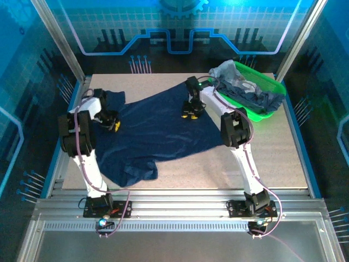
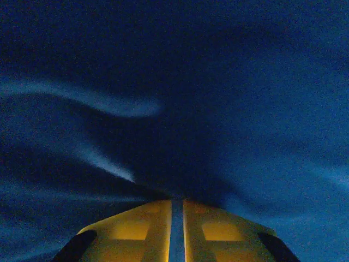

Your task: Fold and stack the t-shirts

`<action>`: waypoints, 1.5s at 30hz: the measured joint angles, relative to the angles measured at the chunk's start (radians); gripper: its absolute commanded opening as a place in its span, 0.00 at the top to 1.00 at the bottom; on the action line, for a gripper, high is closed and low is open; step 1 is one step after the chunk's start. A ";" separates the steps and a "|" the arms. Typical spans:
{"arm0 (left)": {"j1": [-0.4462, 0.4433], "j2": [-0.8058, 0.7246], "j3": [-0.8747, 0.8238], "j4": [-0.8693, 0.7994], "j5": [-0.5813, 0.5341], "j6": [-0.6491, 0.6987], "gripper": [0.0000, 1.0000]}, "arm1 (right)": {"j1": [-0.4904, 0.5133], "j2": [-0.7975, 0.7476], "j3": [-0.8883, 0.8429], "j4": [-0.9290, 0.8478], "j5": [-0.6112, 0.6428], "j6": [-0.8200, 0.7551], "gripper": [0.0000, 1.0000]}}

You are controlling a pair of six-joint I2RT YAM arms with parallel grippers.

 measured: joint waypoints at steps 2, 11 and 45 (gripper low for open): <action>-0.005 0.082 0.116 -0.016 0.026 0.003 0.86 | -0.013 0.003 0.001 0.000 -0.010 0.008 0.59; -0.031 0.472 0.736 0.004 0.186 -0.009 0.81 | -0.102 0.086 0.142 -0.008 -0.105 0.081 0.55; 0.057 -0.345 -0.466 0.203 0.105 0.259 0.63 | -0.151 -0.729 -1.050 0.399 -0.194 0.184 0.48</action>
